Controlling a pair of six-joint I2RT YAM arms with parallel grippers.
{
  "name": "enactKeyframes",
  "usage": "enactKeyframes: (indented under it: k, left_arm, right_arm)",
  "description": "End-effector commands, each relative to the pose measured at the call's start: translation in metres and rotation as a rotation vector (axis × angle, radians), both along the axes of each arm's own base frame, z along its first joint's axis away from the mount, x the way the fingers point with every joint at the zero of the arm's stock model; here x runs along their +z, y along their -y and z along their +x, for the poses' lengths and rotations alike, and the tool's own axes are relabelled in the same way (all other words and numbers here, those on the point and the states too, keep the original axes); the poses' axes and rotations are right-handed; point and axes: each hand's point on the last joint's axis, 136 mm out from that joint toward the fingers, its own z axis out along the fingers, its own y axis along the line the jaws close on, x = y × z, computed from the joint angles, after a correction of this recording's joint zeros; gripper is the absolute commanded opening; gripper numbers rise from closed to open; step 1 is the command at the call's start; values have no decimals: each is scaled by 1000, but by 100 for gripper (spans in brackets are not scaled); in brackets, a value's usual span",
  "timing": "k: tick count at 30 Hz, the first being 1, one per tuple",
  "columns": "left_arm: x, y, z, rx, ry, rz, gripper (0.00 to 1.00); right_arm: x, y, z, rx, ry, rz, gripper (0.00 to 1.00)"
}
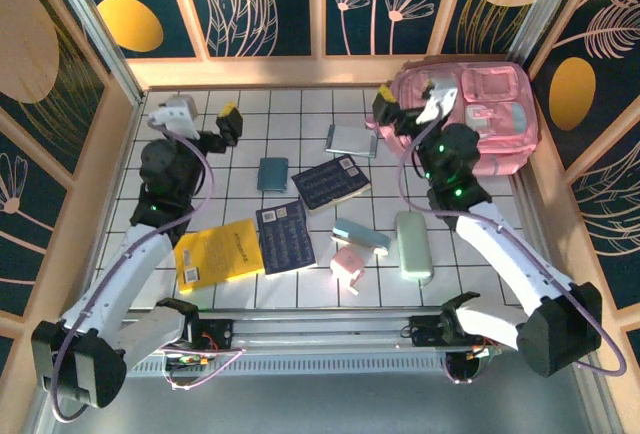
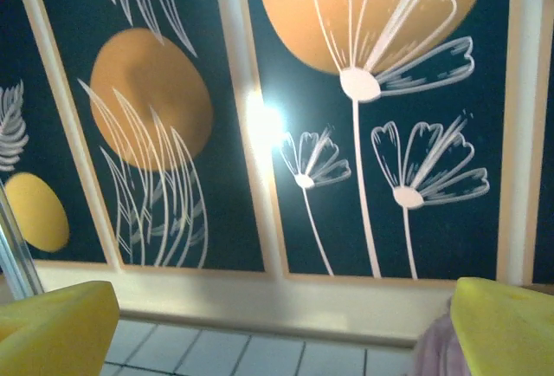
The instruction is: Pack the student bag
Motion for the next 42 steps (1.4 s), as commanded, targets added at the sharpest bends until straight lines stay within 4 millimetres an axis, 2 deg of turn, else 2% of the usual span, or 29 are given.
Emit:
enactKeyframes:
  k: [1, 3, 5, 7, 8, 9, 11, 14, 16, 19, 20, 22, 25, 27, 28, 29, 33, 36, 38, 40, 42]
  left_arm:
    - [-61, -9, 2, 83, -405, -152, 99]
    - [-82, -21, 4, 183, -497, -233, 99]
    - [-95, -13, 6, 143, -508, -280, 99]
    - [-108, -13, 5, 152, -539, -308, 99]
    - [-120, -16, 4, 183, -585, -298, 99]
    - [-122, -20, 5, 214, -616, -283, 99]
    - [-143, -28, 4, 280, -697, -240, 99]
    - [-166, -17, 5, 229, -768, -215, 99]
    - [-172, -9, 4, 186, -786, -218, 99]
    - [-165, -19, -7, 212, -719, -237, 99]
    - [-157, -18, -12, 183, -664, -248, 99]
    - [-142, -15, -22, 120, -584, -246, 99]
    - [-134, -22, -30, 146, -567, -225, 99]
    - [-131, -23, -33, 144, -565, -226, 99]
    - [-129, -15, -36, 85, -556, -219, 99]
    - [-127, -7, -38, 34, -544, -217, 99]
    - [-132, -8, -41, 38, -552, -229, 99]
    - [-134, -5, -42, 15, -548, -214, 99]
    - [-133, -5, -41, 15, -540, -206, 95]
    - [-134, -4, -41, 6, -529, -203, 95]
    - [-134, 0, -40, -20, -516, -198, 94]
  right_arm:
    - [-6, 32, 15, -63, -274, 130, 99]
    - [-17, 40, 32, 5, -316, 178, 99]
    - [-36, 53, 47, -12, -366, 245, 99]
    - [-70, 60, 67, -56, -497, 248, 99]
    - [-87, 61, 79, -70, -590, 229, 99]
    - [-100, 57, 87, -56, -646, 202, 99]
    - [-125, 65, 104, -190, -695, 202, 99]
    - [-164, 69, 129, -265, -811, 130, 99]
    - [-176, 68, 142, -228, -827, 34, 99]
    - [-186, 80, 154, -217, -804, 34, 92]
    - [-190, 85, 160, -223, -803, 46, 92]
    - [-204, 96, 172, -258, -821, 61, 95]
    - [-223, 125, 190, -407, -883, 64, 97]
    - [-224, 123, 196, -362, -845, 9, 96]
    - [-227, 122, 196, -318, -827, 16, 94]
    - [-230, 122, 198, -275, -828, 45, 92]
    - [-253, 126, 211, -160, -912, 135, 88]
    - [-270, 121, 220, -105, -957, 112, 87]
    - [-279, 111, 226, -34, -995, 120, 86]
    - [-290, 102, 230, 14, -1032, 129, 82]
    - [-299, 94, 232, 45, -1053, 138, 73]
